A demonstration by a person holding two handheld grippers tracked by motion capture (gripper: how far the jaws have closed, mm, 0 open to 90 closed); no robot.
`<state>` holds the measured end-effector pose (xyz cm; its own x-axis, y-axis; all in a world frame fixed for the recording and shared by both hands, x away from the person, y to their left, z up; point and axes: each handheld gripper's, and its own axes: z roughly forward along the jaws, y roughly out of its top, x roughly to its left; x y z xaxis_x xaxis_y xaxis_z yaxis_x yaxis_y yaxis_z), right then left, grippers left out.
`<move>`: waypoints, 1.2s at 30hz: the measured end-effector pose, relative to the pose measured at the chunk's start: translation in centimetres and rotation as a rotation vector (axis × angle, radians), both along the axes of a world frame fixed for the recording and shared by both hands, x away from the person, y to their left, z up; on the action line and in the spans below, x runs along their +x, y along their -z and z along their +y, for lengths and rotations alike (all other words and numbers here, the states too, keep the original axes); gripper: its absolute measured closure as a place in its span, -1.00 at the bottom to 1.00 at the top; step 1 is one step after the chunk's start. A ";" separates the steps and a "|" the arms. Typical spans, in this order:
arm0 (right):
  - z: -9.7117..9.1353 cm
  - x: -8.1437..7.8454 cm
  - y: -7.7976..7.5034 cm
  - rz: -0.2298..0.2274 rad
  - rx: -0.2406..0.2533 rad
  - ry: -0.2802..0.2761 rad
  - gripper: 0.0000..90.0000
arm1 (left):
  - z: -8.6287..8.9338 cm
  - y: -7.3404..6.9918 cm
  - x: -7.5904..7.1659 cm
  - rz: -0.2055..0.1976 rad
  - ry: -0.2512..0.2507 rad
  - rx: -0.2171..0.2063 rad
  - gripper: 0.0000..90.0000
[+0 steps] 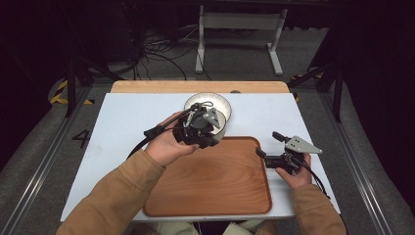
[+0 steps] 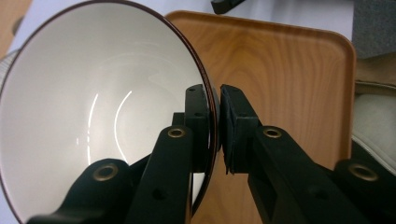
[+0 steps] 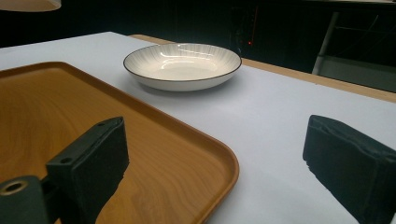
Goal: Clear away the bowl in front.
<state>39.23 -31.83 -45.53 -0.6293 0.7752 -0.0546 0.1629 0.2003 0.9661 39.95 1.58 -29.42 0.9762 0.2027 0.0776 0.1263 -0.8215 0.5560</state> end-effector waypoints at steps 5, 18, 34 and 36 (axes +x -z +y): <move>0.0 0.0 0.0 -0.001 -0.001 0.001 -0.84 | 0.1 0.7 -0.4 0.019 0.009 0.016 0.84; 0.0 0.0 0.0 0.000 0.000 0.001 -0.84 | -0.5 2.6 -1.7 0.055 0.046 0.052 0.84; 0.0 0.0 0.0 0.000 0.002 0.002 -0.84 | -1.2 5.0 -2.5 0.105 0.077 0.109 0.84; 0.0 0.0 0.0 -0.001 0.002 0.001 -0.84 | -1.3 5.2 -2.6 0.110 0.079 0.116 0.84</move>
<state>39.24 -31.85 -45.53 -0.6285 0.7760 -0.0535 0.1625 0.1983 0.9666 37.35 0.31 -34.66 0.9926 0.1208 -0.0125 0.1138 -0.8892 0.4432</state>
